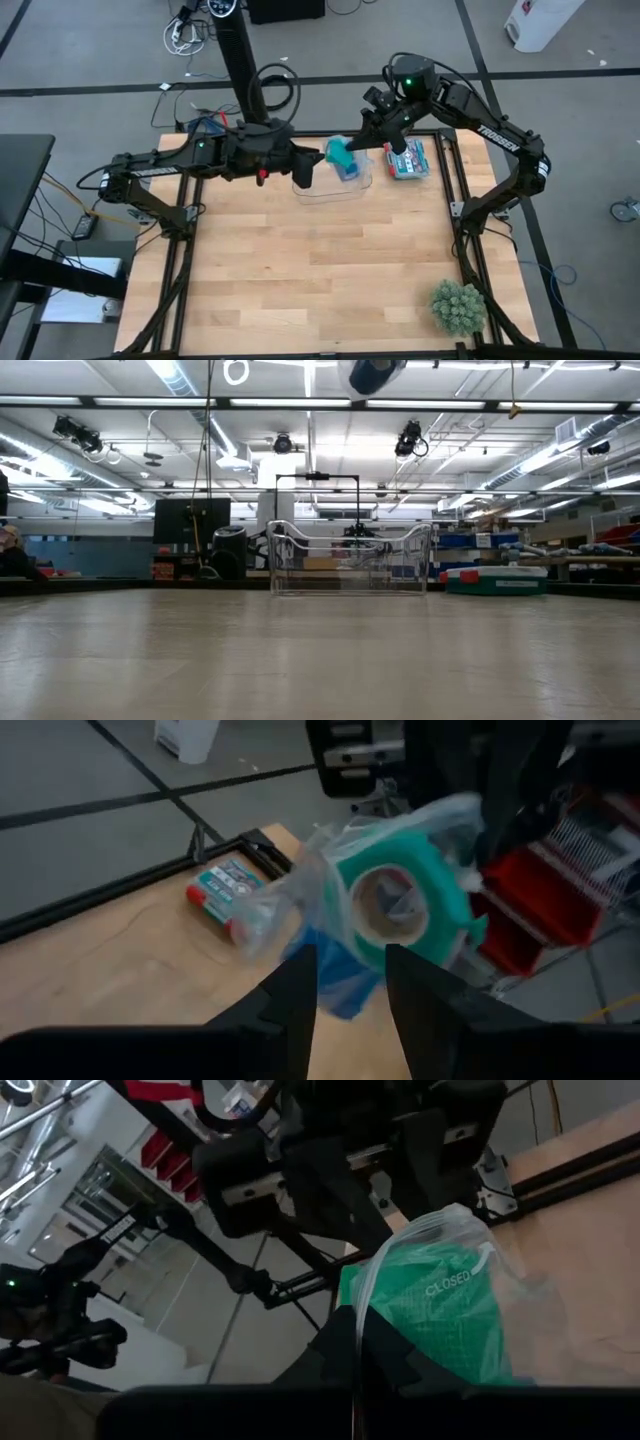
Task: Roll bandage
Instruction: Put the sky blue bandage into the transparent zip bag
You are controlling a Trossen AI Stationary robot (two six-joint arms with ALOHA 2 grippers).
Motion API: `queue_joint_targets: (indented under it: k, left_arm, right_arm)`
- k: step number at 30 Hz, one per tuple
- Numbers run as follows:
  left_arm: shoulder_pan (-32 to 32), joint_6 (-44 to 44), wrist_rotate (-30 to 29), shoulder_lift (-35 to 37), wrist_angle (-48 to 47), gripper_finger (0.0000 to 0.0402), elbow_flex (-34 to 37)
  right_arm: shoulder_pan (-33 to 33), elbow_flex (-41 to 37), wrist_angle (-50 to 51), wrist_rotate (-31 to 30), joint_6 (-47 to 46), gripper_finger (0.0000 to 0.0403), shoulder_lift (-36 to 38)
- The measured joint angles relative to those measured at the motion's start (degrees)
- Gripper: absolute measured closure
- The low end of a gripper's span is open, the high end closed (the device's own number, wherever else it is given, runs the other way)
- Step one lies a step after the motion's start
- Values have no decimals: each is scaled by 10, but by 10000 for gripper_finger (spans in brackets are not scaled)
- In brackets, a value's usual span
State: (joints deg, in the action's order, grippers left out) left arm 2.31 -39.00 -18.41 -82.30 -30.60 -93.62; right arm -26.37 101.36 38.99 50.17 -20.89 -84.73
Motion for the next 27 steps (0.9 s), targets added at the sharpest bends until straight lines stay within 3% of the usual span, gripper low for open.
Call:
queue_joint_targets:
  k: [9, 21, 27]
  left_arm:
    - [7, -64, -15, 0, 15, 275, 0]
    - [7, -82, -6, -15, 16, 276, 0]
    - [7, -77, -17, -17, 29, 325, 0]
  right_arm:
    - [16, 0, 0, -3, 13, 403, -9]
    - [23, 0, -30, -11, -9, 403, -14]
    - [23, 0, -23, -10, -14, 403, -14]
